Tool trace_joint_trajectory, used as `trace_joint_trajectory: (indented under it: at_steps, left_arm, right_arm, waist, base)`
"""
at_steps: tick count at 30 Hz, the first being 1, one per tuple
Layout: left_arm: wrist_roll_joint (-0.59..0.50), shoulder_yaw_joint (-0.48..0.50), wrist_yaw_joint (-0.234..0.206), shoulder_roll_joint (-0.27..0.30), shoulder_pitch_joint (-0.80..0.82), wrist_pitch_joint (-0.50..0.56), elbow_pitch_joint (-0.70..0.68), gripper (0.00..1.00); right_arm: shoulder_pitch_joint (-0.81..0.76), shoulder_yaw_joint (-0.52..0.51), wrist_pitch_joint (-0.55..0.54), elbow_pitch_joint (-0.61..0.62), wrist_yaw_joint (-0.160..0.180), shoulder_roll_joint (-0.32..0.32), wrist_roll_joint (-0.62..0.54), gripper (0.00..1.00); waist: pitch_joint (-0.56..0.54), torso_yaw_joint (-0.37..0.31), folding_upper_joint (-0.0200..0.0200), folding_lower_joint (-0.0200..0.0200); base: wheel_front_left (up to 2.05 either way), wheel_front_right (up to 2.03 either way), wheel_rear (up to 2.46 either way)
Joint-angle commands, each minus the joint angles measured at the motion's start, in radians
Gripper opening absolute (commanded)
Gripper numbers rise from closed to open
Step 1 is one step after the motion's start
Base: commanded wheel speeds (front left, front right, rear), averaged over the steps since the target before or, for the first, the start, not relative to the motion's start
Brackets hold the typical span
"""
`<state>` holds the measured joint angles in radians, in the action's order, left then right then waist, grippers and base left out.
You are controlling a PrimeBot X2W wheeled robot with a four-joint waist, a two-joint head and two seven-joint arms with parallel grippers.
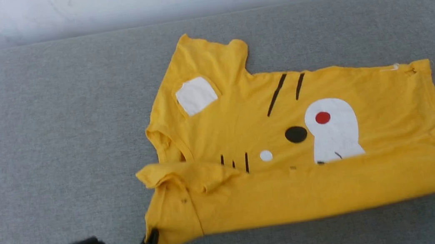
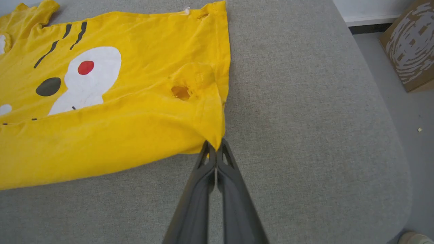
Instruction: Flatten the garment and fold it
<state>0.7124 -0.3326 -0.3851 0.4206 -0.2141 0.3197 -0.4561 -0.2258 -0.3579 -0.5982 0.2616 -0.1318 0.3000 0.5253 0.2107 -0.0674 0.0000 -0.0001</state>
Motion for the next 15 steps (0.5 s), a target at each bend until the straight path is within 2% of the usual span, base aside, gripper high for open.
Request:
trace_joint_trajectory:
  at_steps: [1,6,15]
  left_arm:
    - [0.012,0.005,-0.012,0.008,-0.031,0.007,-0.012,0.0]
    - [0.047,0.007,-0.017,-0.01,-0.087,0.0,-0.007,0.0]
    - [0.092,-0.021,0.045,-0.073,-0.037,-0.033,0.195,0.0]
  right_arm:
    - [-0.022,-0.014,-0.015,0.01,0.001,-0.014,0.006,0.0]
    - [-0.071,-0.045,-0.053,0.015,0.001,-0.042,-0.017,0.0]
    - [-0.056,0.033,-0.023,-0.075,0.001,-0.062,-0.032,0.0]
  waist:
    - [-0.003,0.004,0.0,0.0001]
    - [0.002,0.011,0.0,0.0001]
    - [-0.004,0.014,0.0,0.0001]
  base:
    - [0.0,0.0,0.0]
    - [0.0,0.0,0.0]
    - [0.0,0.0,0.0]
